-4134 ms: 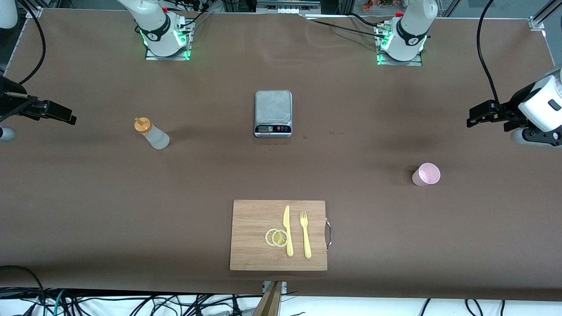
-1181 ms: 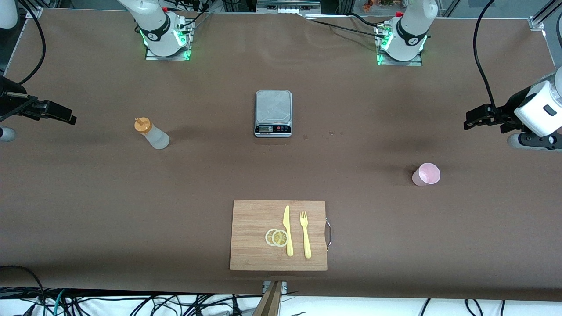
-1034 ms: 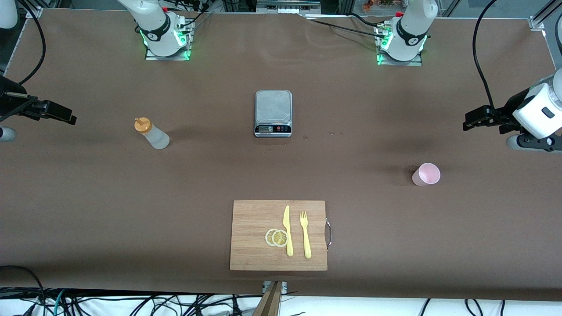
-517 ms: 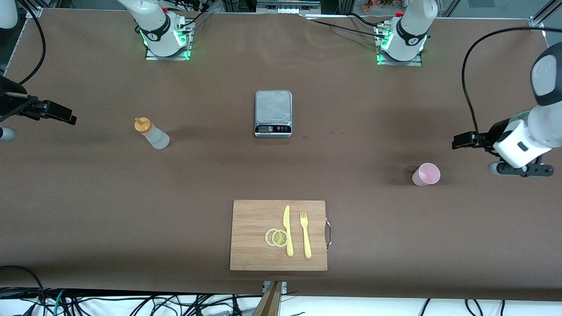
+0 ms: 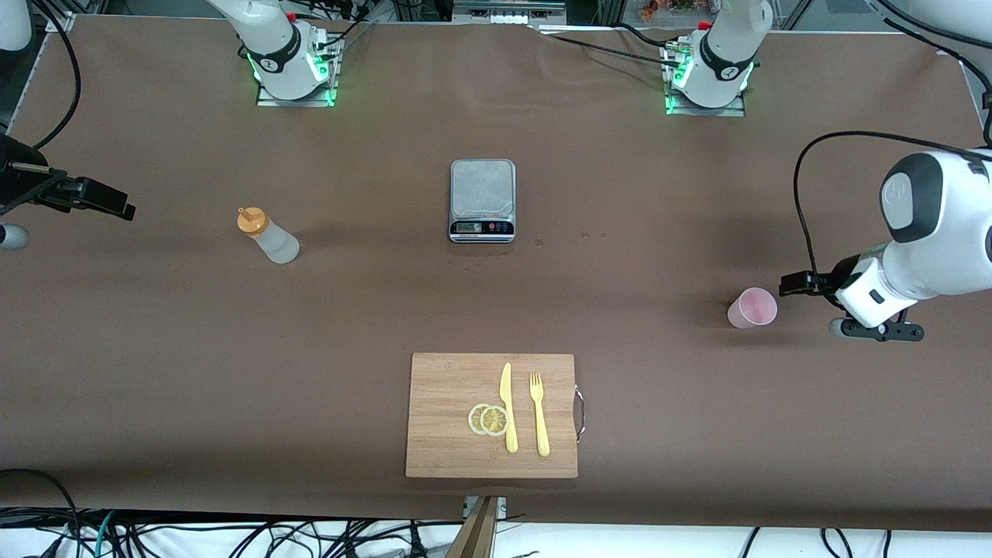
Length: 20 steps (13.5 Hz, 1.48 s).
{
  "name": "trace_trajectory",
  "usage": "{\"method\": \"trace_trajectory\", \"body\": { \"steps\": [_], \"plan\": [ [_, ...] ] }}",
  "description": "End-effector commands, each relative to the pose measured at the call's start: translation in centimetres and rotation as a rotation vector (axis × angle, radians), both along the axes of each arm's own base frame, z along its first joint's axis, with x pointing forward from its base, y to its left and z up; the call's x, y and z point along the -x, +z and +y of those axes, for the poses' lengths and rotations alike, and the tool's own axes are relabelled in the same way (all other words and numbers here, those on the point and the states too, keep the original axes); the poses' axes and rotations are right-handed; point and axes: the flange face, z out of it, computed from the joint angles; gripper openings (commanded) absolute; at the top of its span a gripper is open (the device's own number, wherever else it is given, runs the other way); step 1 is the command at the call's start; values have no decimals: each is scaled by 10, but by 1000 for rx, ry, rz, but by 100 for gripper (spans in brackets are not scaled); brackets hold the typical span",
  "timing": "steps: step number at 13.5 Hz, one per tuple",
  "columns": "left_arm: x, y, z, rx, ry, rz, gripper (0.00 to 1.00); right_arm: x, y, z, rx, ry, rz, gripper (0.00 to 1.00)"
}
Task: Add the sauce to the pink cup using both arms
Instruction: 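Reach the left gripper down to the pink cup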
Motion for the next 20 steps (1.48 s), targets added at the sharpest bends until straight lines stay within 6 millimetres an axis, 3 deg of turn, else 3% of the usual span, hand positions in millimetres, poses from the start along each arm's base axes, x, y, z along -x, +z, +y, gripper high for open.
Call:
{"method": "trace_trajectory", "body": {
  "steps": [1, 8, 13, 14, 17, 20],
  "plan": [
    [-8, -28, 8, -4, -16, -13, 100, 1, 2, 0, 7, 13, 2, 100],
    [-7, -85, 3, -10, -6, 50, 99, 1, 2, 0, 7, 13, 2, 100],
    [-6, -100, 3, -18, -7, 59, 95, 1, 2, 0, 6, 13, 4, 100],
    [-4, -103, 3, -16, -6, 65, 89, 1, 2, 0, 6, 13, 4, 100],
    [-4, -104, -1, -16, -12, 66, 53, 1, 2, 0, 6, 13, 4, 100],
    [-4, -105, 0, -17, -11, 68, 27, 1, 2, 0, 6, 13, 4, 100]
  ]
}}
